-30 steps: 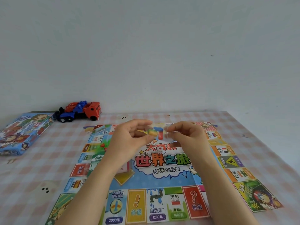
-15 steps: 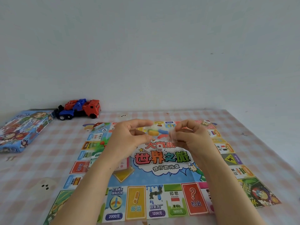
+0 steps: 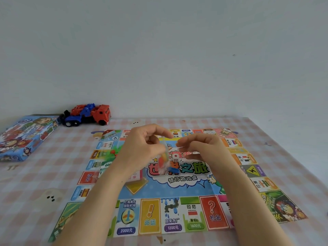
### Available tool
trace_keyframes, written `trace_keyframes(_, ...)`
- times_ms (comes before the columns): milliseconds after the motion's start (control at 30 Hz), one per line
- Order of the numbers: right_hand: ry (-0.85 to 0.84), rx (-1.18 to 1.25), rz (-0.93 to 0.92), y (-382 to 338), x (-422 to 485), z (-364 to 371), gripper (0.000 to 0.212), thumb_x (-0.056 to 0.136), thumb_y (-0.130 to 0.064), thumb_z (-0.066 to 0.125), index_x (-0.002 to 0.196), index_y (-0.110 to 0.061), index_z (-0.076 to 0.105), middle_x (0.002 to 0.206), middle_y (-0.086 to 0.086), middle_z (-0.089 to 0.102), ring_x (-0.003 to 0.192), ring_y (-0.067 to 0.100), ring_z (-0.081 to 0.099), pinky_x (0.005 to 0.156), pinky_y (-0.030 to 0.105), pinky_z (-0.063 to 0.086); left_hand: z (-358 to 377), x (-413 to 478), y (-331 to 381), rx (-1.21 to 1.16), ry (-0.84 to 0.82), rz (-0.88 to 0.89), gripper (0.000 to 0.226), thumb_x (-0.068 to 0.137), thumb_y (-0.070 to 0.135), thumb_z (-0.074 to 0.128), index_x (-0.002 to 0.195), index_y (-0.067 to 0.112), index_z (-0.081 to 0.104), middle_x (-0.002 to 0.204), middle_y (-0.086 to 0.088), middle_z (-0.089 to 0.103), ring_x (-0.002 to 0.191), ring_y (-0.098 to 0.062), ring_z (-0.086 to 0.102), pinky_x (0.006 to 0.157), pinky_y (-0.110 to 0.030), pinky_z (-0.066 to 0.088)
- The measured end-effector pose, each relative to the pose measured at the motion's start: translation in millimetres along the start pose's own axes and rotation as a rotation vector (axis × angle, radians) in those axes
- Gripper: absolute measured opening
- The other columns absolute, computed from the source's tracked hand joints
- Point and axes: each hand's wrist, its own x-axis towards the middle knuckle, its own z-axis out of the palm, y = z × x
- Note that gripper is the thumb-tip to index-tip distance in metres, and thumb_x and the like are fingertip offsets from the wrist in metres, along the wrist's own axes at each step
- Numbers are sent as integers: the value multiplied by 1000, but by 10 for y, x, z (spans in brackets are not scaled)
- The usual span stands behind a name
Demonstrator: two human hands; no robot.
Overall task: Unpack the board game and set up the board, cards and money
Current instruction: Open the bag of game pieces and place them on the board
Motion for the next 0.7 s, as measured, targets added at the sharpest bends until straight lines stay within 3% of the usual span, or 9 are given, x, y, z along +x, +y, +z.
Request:
trace_keyframes(67, -14, -51, -13, -2, -4, 3, 28, 85, 3, 53, 85, -12, 77, 88, -2, 75, 84, 16, 70, 72, 26, 58, 2, 0, 3, 10, -4, 1, 40, 69, -10, 61, 88, 23, 73, 52, 4, 51, 48, -6, 43, 49, -16, 39)
trace_keyframes(167, -93, -163, -49, 2, -30, 28, 15, 84, -14, 67, 90, -23, 77, 74, -9, 71, 63, 7, 56, 56, 22, 48, 7, -8, 6, 0, -5, 9, 44, 70, -10, 62, 91, 28, 72, 56, 1, 53, 52, -8, 47, 53, -17, 42)
trace_keyframes(300, -173, -205, -78, 18, -28, 42, 10, 82, -16, 73, 91, -18, 75, 55, -14, 60, 45, 1, 42, 47, 15, 36, -2, -16, 29, -66, 12, 20, 42, 72, -10, 66, 95, 25, 71, 63, -5, 63, 59, -8, 58, 59, -18, 48)
trace_keyframes(400, -135, -179, -116, 24, -16, 36, 3, 81, -11, 73, 83, -12, 74, 62, -9, 65, 49, 4, 47, 49, 18, 39, -7, -11, 26, -116, 12, 20, 40, 72, -9, 69, 97, 22, 70, 80, -10, 71, 72, -13, 66, 72, -24, 55)
trace_keyframes(533, -89, -101, -141, 13, -29, 28, 5, 79, -8, 73, 83, -11, 75, 70, 1, 68, 55, 9, 53, 51, 22, 42, -24, -3, 14, -170, 72, 31, 26, 79, 4, 67, 100, 20, 69, 101, 7, 71, 83, -9, 65, 74, -18, 52)
trace_keyframes(700, 10, -12, -166, 15, -15, 43, 8, 80, -2, 71, 82, -8, 74, 70, 5, 71, 53, 10, 58, 48, 22, 45, -33, 28, 0, -226, 120, 14, 25, 78, 27, 60, 97, 16, 71, 100, 1, 71, 89, -16, 67, 87, -33, 52)
